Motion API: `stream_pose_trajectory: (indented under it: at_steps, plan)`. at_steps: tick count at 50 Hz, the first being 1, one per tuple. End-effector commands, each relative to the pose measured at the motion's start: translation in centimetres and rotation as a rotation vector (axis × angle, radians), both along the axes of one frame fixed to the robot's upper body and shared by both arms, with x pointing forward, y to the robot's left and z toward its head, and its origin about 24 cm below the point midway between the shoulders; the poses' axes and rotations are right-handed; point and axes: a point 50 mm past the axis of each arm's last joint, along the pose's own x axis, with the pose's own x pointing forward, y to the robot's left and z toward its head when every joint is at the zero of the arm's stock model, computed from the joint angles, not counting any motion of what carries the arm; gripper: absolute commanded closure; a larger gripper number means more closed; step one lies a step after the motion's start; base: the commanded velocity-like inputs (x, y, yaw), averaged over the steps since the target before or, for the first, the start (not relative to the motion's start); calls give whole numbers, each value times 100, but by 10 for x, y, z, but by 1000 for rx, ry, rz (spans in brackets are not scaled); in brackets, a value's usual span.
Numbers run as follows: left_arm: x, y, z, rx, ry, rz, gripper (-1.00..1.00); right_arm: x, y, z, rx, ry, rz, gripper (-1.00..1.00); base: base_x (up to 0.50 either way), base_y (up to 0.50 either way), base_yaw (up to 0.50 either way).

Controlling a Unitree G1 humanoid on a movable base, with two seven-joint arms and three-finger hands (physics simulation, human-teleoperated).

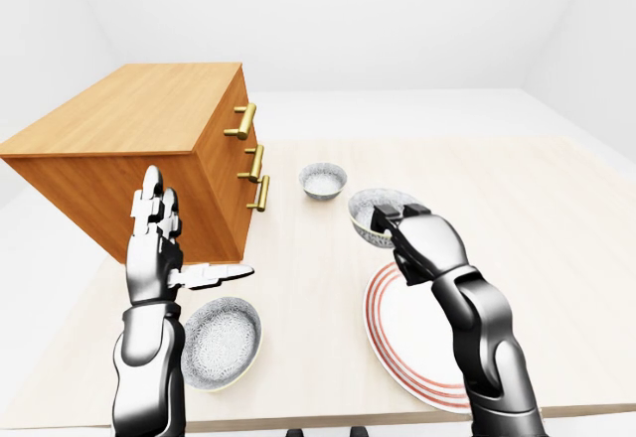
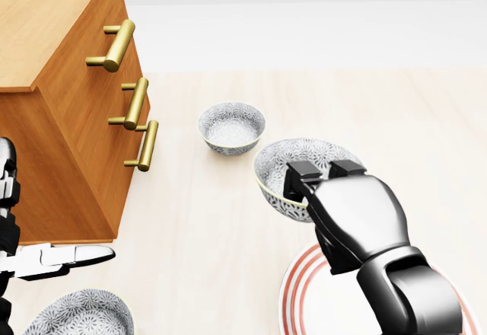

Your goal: Put the bowl in the middle on the plate.

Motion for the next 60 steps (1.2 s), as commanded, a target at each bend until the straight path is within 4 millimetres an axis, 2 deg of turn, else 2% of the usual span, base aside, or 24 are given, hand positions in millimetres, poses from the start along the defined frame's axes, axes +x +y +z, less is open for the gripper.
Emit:
stream_pose_trajectory:
  at_steps: [1,10,14,24,28,39,51,60]
  plan:
    - [0,0,0,2,-1,0,-100,-29,-20,4,8,-23,-42,100,0,0,0]
    - [-1,0,0,3,3,0,-100,-46,-37,0,28,-11,-112,100,0,0,0]
    - [-1,0,1,3,-3,1,-100,-53,-51,-4,41,3,-170,100,0,0,0]
    - [-2,-1,3,4,-12,1,-100,-62,-71,-21,64,42,-282,100,0,0,0]
    - [-1,-1,2,2,-8,1,-100,-67,-78,-36,66,68,-334,100,0,0,0]
    - [-1,0,1,2,-5,2,-100,-74,-85,-46,60,93,-384,100,0,0,0]
    - [0,1,-2,0,10,3,-100,-83,-80,-36,-3,6,-410,100,0,0,0]
    - [0,0,-3,0,15,2,-100,-92,-83,-43,-65,-28,-462,100,0,0,0]
